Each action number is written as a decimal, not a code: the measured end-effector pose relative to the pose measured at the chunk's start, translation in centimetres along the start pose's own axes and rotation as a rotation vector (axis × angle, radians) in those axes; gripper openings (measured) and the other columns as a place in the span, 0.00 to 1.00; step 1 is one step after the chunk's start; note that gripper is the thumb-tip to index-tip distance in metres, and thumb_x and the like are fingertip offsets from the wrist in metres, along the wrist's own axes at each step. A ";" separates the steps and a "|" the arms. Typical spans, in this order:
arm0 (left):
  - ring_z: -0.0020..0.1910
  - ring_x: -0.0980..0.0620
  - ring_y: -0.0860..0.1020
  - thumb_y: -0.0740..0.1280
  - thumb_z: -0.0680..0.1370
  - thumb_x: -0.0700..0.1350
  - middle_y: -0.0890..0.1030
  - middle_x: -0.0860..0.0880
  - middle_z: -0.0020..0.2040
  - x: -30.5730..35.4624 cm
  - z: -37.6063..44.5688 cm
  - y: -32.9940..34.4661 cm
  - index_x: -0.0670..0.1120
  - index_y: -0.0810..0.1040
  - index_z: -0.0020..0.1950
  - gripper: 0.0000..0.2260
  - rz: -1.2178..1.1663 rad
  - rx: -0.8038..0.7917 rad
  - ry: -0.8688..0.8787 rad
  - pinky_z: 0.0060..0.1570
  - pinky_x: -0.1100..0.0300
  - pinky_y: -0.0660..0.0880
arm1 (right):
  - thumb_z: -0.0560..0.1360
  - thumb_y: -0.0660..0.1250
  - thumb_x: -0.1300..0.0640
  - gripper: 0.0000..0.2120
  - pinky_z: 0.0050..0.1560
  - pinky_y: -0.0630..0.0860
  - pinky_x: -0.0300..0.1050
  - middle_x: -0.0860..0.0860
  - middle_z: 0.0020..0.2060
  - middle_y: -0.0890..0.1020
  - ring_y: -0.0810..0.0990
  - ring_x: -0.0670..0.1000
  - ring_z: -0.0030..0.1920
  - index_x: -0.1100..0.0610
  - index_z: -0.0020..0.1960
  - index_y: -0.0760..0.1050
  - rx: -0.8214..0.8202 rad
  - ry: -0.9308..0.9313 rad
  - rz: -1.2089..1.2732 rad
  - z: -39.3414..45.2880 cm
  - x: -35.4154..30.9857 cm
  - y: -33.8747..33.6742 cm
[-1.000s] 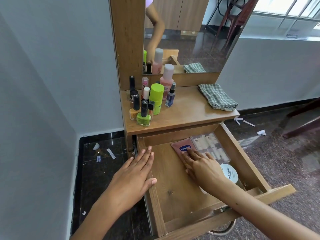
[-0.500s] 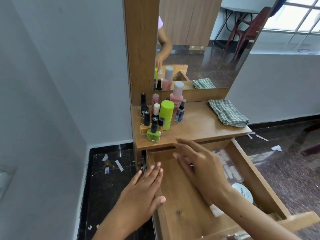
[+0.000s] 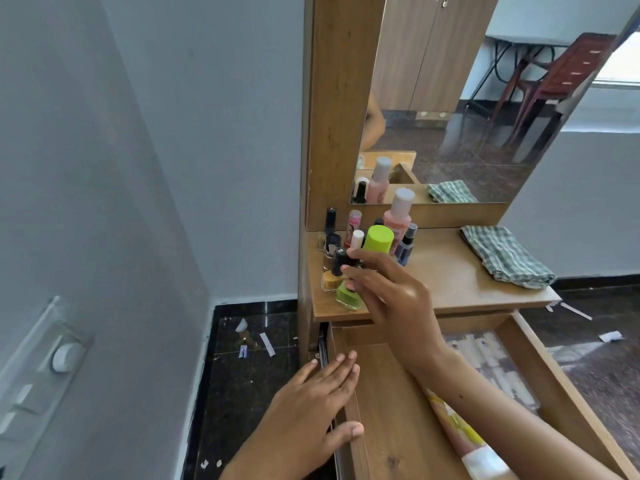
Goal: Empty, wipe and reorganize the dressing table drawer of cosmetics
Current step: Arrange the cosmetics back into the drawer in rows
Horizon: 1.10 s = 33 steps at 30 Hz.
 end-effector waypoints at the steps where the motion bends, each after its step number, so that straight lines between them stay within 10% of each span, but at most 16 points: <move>1: 0.71 0.62 0.35 0.38 0.70 0.68 0.34 0.58 0.73 0.1 0.0 -0.1 0.53 0.36 0.73 0.35 -0.008 0.001 0.002 0.68 0.61 0.34 | 0.74 0.68 0.66 0.08 0.46 0.80 0.50 0.58 0.56 0.81 0.81 0.55 0.52 0.63 0.52 0.81 -0.002 0.009 0.008 0.0 0.3 -0.2; 14: 0.69 0.66 0.33 0.48 0.77 0.64 0.34 0.60 0.73 -0.1 -0.4 -0.4 0.55 0.38 0.73 0.31 -0.113 0.062 0.004 0.66 0.65 0.31 | 0.70 0.75 0.65 0.10 0.50 0.74 0.31 0.54 0.48 0.81 0.80 0.46 0.47 0.64 0.50 0.82 0.042 0.062 0.064 -1.0 -1.0 -3.8; 22: 0.72 0.65 0.42 0.51 0.75 0.63 0.46 0.58 0.74 0.0 -1.2 -1.2 0.51 0.54 0.75 0.31 -0.146 0.207 -0.004 0.66 0.67 0.35 | 0.66 0.78 0.55 0.10 0.38 0.69 0.26 0.41 0.40 0.76 0.73 0.38 0.34 0.54 0.46 0.82 -0.268 0.252 0.018 -7.8 1.6 0.1; 33: 0.69 0.73 0.42 0.57 0.74 0.64 0.50 0.62 0.73 -0.2 -1.2 -1.6 0.55 0.52 0.70 0.29 -0.264 0.232 -0.012 0.67 0.70 0.37 | 0.71 0.74 0.60 0.13 0.42 0.81 0.39 0.48 0.49 0.80 0.81 0.44 0.44 0.55 0.55 0.79 -0.342 0.276 0.010 -9.9 4.1 5.0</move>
Point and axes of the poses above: each hand's wrist, its own z-axis towards the middle knuckle, its own y-axis out of the palm, x = y × z, the point moved 10 cm from there along z, towards the middle knuckle
